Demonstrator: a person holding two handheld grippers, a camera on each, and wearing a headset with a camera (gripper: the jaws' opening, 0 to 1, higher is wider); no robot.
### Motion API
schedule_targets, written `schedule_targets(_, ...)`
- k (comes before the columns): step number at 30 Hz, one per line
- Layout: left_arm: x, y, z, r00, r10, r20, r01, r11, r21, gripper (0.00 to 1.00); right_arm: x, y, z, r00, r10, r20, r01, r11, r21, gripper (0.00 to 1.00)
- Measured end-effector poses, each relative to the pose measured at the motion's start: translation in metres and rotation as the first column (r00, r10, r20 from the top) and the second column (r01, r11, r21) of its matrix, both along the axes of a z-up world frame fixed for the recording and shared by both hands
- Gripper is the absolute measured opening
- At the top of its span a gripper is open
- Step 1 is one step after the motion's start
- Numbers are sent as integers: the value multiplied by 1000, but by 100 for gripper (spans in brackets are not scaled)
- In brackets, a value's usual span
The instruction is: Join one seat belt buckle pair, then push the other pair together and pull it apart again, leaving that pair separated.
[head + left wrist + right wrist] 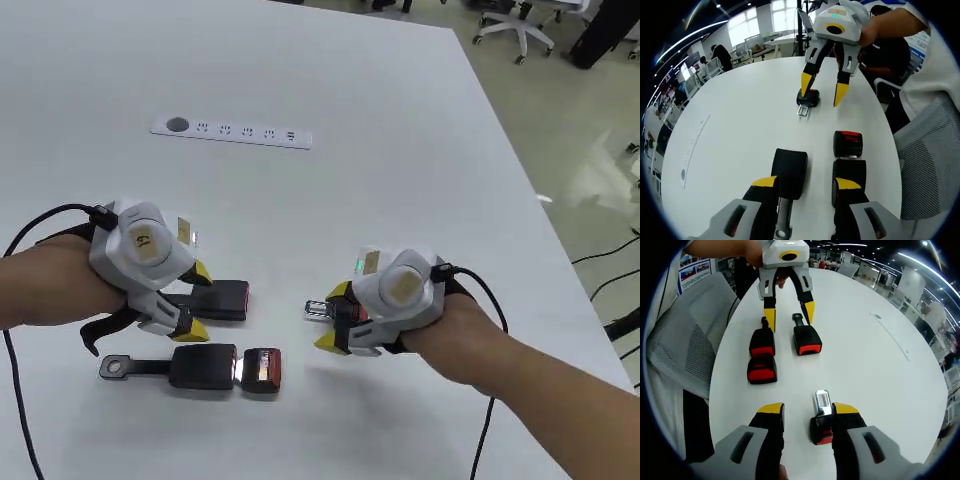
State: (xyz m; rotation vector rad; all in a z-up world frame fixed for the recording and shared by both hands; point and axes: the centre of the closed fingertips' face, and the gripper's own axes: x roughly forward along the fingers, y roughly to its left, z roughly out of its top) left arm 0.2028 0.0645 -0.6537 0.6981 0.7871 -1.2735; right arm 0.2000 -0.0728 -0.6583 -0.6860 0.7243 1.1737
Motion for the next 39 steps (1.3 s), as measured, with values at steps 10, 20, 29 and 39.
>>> schedule_targets(10, 17, -2, -16, 1000, -1, -13, 1, 1000, 21, 44, 17, -22, -9, 1000, -6, 1, 6, 999, -54, 36)
schedule_targets(20, 23, -3, -32, 998, -49, -32, 51, 997, 50, 43, 23, -32, -33, 998, 13, -61, -18, 997, -78, 34)
schedule_targets(29, 26, 1, -34, 998, -41, -44, 43, 997, 62, 35, 21, -32, -34, 992, 74, -98, -82, 993, -88, 34)
schedule_targets(39, 25, 1, -35, 997, -70, -41, 72, 995, 65, 34, 21, -28, -33, 992, 83, -98, -91, 992, -86, 33)
